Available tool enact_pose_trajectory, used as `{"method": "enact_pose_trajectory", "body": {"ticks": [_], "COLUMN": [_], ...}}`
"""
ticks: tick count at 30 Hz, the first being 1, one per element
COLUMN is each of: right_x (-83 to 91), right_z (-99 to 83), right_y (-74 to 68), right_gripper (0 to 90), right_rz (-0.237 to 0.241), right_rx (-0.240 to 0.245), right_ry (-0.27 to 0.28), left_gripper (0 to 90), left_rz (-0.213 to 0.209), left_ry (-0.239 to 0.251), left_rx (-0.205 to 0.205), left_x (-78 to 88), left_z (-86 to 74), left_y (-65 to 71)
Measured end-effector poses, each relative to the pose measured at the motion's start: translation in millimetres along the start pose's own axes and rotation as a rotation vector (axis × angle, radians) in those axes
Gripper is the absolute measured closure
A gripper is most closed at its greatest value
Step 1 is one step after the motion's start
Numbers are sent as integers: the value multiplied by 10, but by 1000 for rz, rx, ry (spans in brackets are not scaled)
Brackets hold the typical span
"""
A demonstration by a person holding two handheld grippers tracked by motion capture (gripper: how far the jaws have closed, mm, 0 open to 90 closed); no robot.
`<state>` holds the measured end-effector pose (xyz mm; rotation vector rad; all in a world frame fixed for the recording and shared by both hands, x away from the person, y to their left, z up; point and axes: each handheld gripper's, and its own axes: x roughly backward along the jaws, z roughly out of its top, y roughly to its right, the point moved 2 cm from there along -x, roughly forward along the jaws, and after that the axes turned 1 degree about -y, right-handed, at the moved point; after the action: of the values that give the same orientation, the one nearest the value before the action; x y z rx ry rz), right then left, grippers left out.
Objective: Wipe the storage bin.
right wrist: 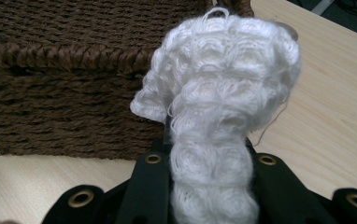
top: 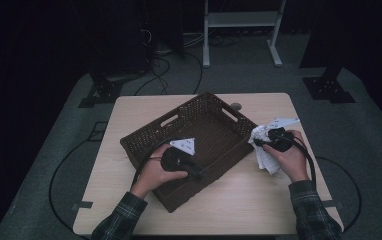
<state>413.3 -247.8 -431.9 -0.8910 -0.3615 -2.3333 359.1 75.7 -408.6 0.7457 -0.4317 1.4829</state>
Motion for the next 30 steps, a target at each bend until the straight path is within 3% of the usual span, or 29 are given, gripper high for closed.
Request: {"method": "enact_pose_trajectory", "body": {"ticks": [11, 16, 30], "right_x": [-83, -232, -421], "right_z": [-66, -165, -325], "right_y": [7, 16, 39], "right_gripper": [759, 759, 757], "right_rz": [13, 14, 18], "right_rx": [-4, 4, -4], "right_ry": [-18, -82, -153], "left_gripper": [667, 667, 667], "left_rz": [1, 3, 3], "left_ry": [0, 0, 0], "left_rx": [0, -2, -3], "left_x": [0, -2, -5], "left_z": [0, 0, 1], "left_y": [2, 4, 5]}}
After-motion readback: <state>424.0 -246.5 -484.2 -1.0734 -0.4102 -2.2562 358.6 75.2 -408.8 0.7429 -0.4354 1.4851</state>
